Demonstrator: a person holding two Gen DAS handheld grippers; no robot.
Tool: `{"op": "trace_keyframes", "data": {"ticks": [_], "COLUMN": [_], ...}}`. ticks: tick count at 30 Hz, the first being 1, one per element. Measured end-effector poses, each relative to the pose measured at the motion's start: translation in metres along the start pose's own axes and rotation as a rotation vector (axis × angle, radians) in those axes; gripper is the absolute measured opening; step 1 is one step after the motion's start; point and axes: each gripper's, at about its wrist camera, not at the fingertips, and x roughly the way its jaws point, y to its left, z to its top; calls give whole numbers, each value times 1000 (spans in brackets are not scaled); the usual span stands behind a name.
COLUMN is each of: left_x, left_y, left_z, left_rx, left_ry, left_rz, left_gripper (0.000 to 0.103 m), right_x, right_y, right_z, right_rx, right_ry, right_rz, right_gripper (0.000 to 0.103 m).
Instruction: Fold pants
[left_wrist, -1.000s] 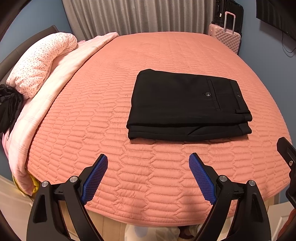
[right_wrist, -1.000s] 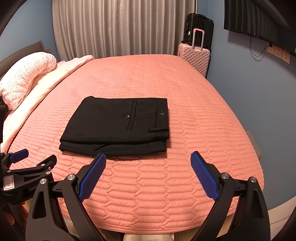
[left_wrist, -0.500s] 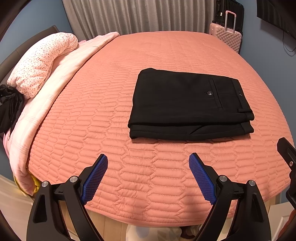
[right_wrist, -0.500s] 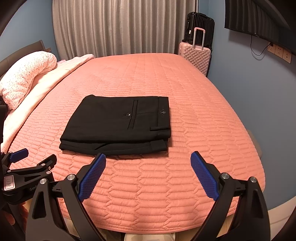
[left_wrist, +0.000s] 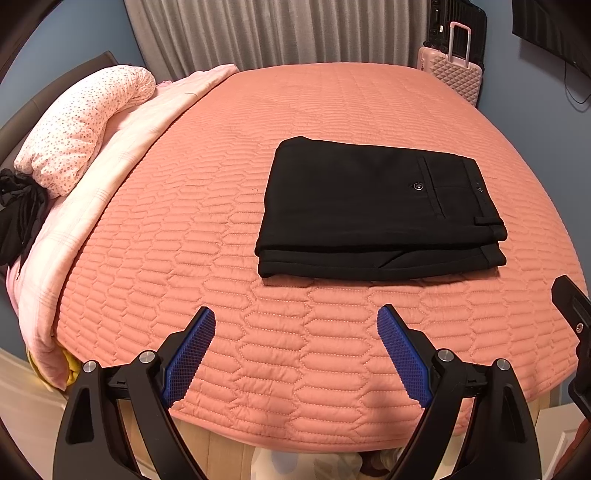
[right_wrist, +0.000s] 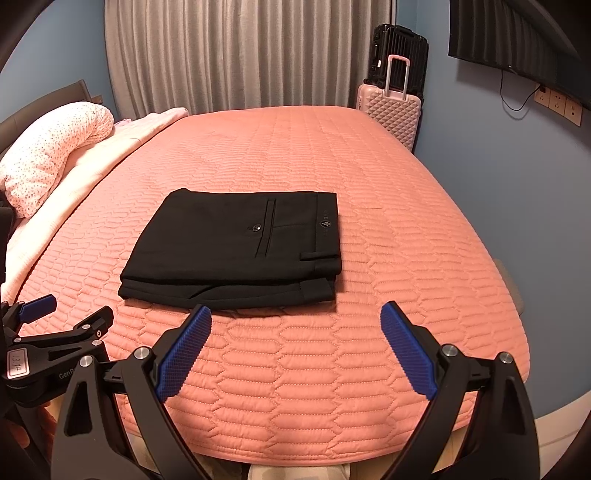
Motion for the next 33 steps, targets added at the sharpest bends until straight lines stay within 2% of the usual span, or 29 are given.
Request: {"op": "trace_keyframes", "data": {"ticks": [11, 19, 26, 33], "left_x": [-2, -7, -9, -10], "left_y": [0, -12, -6, -8], "left_z": [2, 3, 4, 3], "left_rx": [-8, 43, -9, 10], "left_ry": [-1, -23, -25, -32], "left_rz": [-17, -23, -43, -39], "left_gripper": [88, 88, 90, 90], "right_x": [1, 1, 1, 1], "right_y": [1, 1, 1, 1], "right_z": [1, 2, 2, 2], "right_rx": [-4, -1, -4, -2], "right_ry": [-4, -11, -8, -9], "right_rz": [8, 9, 7, 9], "right_gripper": [92, 92, 92, 92]}}
